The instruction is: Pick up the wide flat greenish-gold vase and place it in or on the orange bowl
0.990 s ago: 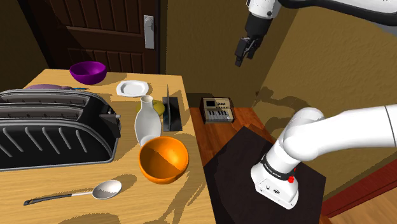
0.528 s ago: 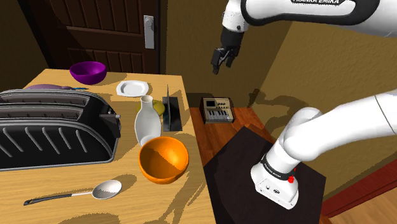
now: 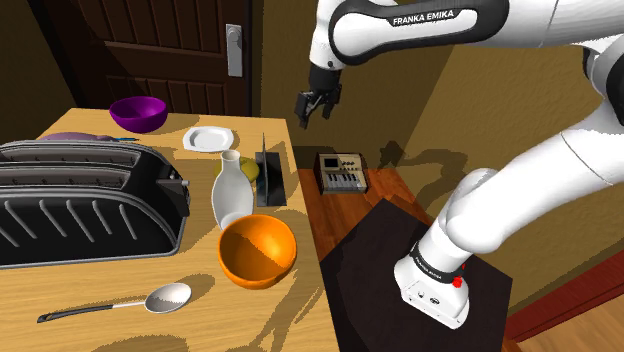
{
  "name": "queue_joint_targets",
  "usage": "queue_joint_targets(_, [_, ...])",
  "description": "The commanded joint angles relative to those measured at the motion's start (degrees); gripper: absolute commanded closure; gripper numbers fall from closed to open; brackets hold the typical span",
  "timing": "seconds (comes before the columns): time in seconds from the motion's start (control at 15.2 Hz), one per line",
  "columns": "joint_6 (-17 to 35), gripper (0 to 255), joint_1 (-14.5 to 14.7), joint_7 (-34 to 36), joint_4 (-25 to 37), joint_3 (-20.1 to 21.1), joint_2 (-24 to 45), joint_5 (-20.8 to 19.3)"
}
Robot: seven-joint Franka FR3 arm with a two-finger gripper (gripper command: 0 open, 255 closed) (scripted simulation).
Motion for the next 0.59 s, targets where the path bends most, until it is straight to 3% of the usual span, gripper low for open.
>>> queue_joint_targets(0.0, [2.8,0,0.1,0.9,1.5,0.4,4.2,0.3])
queue_joint_targets(0.53, [10.6,0,0.9,4.9,10.4,2.2,20.8,0.5])
